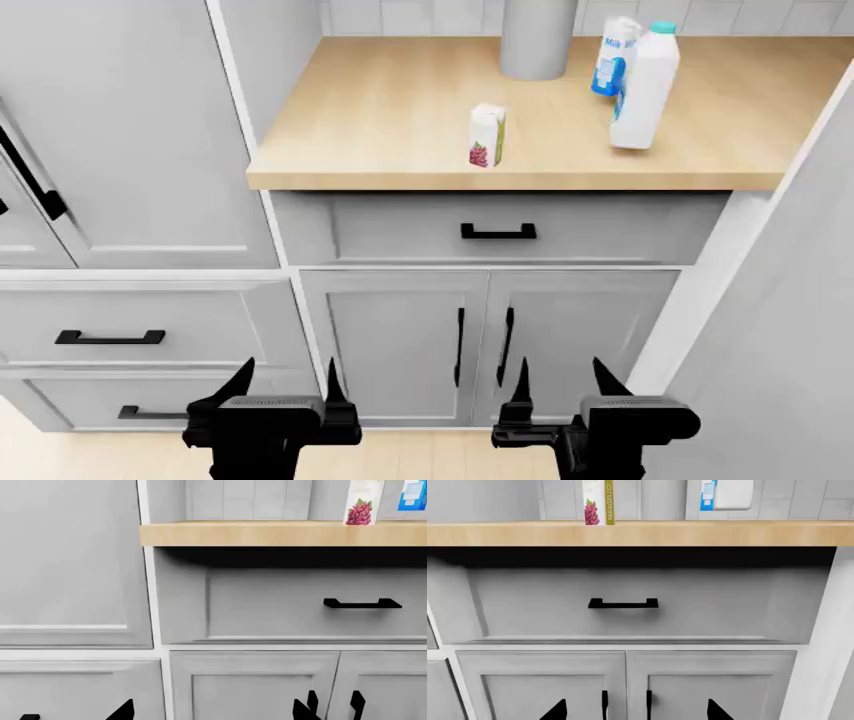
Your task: Move the drinks to the dining counter.
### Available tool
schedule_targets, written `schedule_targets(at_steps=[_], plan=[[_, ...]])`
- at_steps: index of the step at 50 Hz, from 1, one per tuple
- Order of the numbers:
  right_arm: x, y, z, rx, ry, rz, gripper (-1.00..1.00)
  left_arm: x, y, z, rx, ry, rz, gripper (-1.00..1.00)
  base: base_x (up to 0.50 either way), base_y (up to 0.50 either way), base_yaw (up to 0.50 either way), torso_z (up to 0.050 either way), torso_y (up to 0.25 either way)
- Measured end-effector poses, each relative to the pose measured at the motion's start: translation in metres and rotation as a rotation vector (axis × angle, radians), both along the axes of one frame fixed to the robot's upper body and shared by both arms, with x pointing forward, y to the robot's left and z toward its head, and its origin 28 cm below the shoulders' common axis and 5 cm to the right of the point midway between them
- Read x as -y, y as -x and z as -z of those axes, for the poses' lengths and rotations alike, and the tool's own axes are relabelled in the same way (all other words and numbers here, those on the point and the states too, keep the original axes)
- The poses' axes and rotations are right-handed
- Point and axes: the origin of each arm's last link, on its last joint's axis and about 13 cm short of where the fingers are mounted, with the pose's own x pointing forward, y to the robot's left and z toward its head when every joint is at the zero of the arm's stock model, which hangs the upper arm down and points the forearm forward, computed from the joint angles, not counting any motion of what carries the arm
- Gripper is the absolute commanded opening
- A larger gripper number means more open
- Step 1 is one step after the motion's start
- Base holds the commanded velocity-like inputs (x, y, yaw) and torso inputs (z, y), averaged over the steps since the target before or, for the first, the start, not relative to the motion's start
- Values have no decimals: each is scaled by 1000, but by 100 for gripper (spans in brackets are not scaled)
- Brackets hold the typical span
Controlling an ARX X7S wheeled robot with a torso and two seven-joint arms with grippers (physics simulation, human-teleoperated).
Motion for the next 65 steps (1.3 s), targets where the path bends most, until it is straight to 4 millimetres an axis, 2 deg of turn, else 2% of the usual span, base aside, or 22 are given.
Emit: schedule_targets(at_steps=[16, 17, 20, 23, 26, 29, 32, 36, 42, 49, 56, 65], plan=[[-1, -1, 0, -3, 3, 6, 100, 0, 0, 0, 6, -4, -1, 100, 0, 0, 0, 0, 0], [3, -4, -4, 5, -4, 27, 100, -3, -3, -4, 17, -5, -9, 100, 0, 0, 0, 0, 0], [17, -24, -40, 85, -74, 67, 100, -14, -25, -43, 113, 41, -7, 100, 0, 0, 0, 0, 0], [28, -33, -93, 165, -158, 88, 100, -22, -37, -99, 219, 84, -1, 100, 0, 0, 0, 0, 0], [32, -31, -144, 234, -216, 66, 100, -26, -38, -158, 347, 110, 9, 100, 0, 0, 0, 0, 0], [31, -23, -186, 292, -238, 23, 100, -30, -30, -207, 460, 122, 19, 100, 0, 0, 0, 0, 0], [29, -12, -218, 331, -222, -19, 100, -30, -19, -244, 536, 102, 42, 100, 0, 0, 0, 0, 0], [26, 0, -242, 349, -167, -47, 100, -29, -8, -271, 579, 47, 78, 100, 0, 0, 0, 0, 0], [26, 8, -271, 365, -89, -40, 100, -27, -3, -292, 596, -27, 107, 100, 5, 0, 0, 0, 0], [25, 16, -296, 391, -13, -34, 100, -25, 2, -304, 608, -82, 128, 100, 376, 0, 0, 0, 0], [23, 23, -308, 405, 39, -42, 100, -25, 5, -306, 609, -113, 138, 100, 427, 0, 0, 0, 0], [22, 28, -312, 407, 71, -52, 100, -24, 6, -303, 599, -137, 150, 100, 428, 0, 0, 0, 0]])
